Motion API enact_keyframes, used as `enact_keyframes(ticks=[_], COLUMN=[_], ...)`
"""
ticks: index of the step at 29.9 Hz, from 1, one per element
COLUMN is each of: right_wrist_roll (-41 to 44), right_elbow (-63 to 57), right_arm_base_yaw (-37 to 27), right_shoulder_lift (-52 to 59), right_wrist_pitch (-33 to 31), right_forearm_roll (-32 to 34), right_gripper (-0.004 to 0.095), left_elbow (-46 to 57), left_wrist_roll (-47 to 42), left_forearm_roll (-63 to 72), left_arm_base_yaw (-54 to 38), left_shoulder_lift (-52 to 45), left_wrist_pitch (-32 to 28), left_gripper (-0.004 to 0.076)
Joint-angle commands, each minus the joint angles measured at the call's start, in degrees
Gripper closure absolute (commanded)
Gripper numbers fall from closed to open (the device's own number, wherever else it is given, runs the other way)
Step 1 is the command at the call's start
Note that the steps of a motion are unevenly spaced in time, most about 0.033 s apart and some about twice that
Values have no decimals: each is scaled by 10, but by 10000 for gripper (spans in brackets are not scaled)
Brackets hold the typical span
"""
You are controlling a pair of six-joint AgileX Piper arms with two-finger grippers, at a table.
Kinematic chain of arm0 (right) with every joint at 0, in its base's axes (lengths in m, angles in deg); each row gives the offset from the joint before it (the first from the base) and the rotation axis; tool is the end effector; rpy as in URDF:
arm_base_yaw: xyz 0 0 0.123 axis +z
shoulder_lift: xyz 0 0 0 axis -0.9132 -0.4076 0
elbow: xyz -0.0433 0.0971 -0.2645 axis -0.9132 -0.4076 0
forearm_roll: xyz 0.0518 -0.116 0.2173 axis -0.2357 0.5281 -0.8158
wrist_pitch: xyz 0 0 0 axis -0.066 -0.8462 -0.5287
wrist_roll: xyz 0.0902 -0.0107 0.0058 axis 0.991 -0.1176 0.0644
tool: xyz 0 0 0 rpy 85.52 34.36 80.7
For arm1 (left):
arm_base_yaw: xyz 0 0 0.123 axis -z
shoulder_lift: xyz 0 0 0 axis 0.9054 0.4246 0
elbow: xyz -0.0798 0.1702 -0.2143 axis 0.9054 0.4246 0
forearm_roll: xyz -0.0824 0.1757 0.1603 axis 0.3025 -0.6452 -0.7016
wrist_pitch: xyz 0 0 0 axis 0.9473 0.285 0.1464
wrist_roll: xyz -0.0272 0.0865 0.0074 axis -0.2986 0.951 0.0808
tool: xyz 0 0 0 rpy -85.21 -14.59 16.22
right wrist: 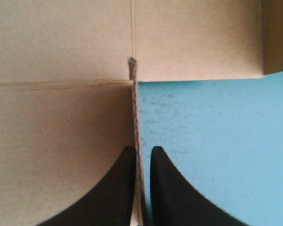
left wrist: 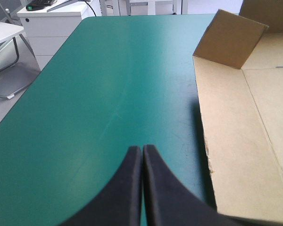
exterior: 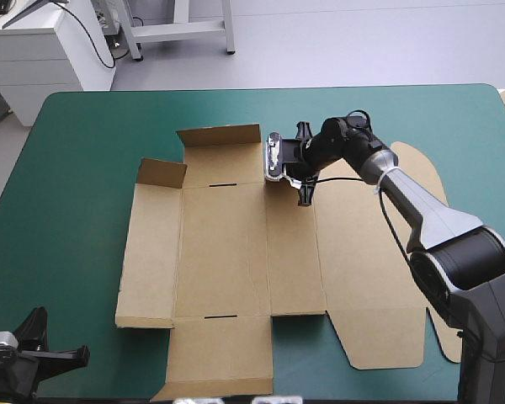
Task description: Fold the box
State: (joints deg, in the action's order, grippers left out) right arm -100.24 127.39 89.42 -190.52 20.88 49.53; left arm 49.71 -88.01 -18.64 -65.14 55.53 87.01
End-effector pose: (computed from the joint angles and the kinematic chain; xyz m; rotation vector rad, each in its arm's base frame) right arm 0.4084 0.1987 0.2748 -1.8218 1.7334 -0.0216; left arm 0.0096 0.0078 0.2766 -0.0564 1.8511 0.0885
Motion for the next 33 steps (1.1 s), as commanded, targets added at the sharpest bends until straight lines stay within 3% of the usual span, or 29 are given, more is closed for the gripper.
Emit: enact_keyframes(ticks=[1, 6, 10, 13, 16, 20, 26, 33], right_wrist_roll=[30, 30, 92, 212, 362, 480, 652, 737], right_elbow=[21, 21, 22, 33, 47, 57, 59, 55], right_arm_base_yaw=[0, 0, 0, 0, 0, -2, -4, -24], right_shoulder_lift=[32, 32, 37, 46, 61, 85, 112, 126], right_wrist_pitch=[18, 19, 15, 1, -18, -53, -97, -183], right_forearm_roll=[-19, -21, -3, 37, 104, 189, 288, 288], right_gripper=[588, 253, 224, 283, 456, 901, 912, 929], left_elbow=[-13, -13, -13, -13, -13, -13, -30, -114], left_wrist_roll=[-3, -3, -3, -3, -3, -3, -6, -6], left_forearm_roll=[-2, -2, -2, -2, 0, 10, -1, -19], left_arm_base_yaw=[4, 4, 4, 4, 4, 4, 4, 4], left_shoulder_lift=[-4, -4, -4, -4, -4, -4, 20, 164], left_wrist_pitch=[-41, -41, -41, -41, -43, -51, -72, -8], left_gripper=[731, 731, 731, 731, 731, 731, 731, 731])
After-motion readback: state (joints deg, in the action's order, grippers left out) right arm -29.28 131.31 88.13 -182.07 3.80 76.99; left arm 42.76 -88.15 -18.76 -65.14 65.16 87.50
